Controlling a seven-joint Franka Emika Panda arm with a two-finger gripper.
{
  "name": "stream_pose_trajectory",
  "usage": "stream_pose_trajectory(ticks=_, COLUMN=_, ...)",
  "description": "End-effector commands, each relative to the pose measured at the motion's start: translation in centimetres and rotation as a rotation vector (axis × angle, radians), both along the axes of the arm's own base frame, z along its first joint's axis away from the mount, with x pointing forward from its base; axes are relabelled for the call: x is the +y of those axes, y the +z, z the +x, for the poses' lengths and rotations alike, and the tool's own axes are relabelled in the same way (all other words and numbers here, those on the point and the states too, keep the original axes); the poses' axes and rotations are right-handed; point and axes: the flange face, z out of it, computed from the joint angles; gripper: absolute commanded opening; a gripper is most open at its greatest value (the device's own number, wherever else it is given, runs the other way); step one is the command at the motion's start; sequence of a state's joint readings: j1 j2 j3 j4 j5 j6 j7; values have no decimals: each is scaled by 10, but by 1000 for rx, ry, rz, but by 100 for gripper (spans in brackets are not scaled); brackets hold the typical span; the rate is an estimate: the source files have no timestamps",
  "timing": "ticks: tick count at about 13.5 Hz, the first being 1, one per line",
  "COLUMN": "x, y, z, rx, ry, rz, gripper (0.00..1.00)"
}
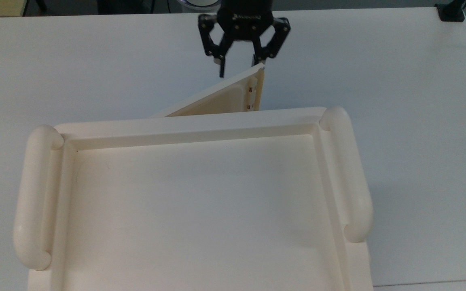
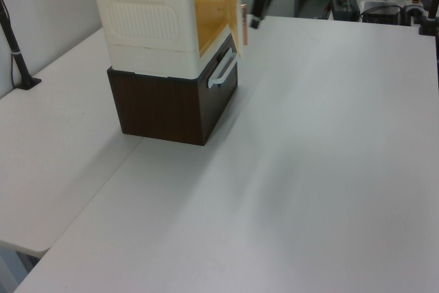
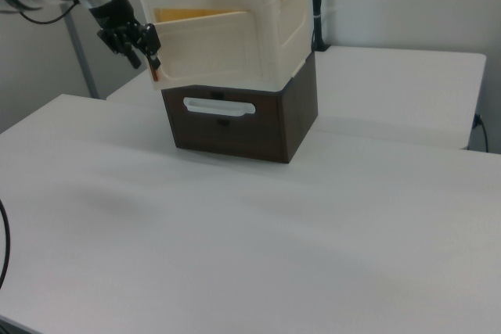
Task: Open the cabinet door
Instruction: 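Pull the door tab outward, swinging the cream door open on its hinge, then release the door and lift the gripper away from the cabinet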
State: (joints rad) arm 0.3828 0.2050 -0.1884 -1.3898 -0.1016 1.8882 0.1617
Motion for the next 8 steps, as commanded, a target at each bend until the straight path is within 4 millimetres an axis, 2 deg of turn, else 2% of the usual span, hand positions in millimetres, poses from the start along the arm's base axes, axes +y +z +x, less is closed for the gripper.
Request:
stream_pose_trajectory(ticks=1, x=-73, y=13, z=-40, rx=198, ry=-51, rz=-21, gripper=100)
stream_pose_trajectory(ticks=4, x=-128, y=6, z=-62, rx=375, ry=-24, rz=-42, gripper=100)
stream_pose_trajectory(ticks=6, x=-151, y=21, z=-76, rx=377, ry=-52, rz=-21, gripper=100)
stream_pose_trajectory(ticks=8, x=-164, y=20, z=-91, rx=416, ry=-52, rz=-6, gripper=100)
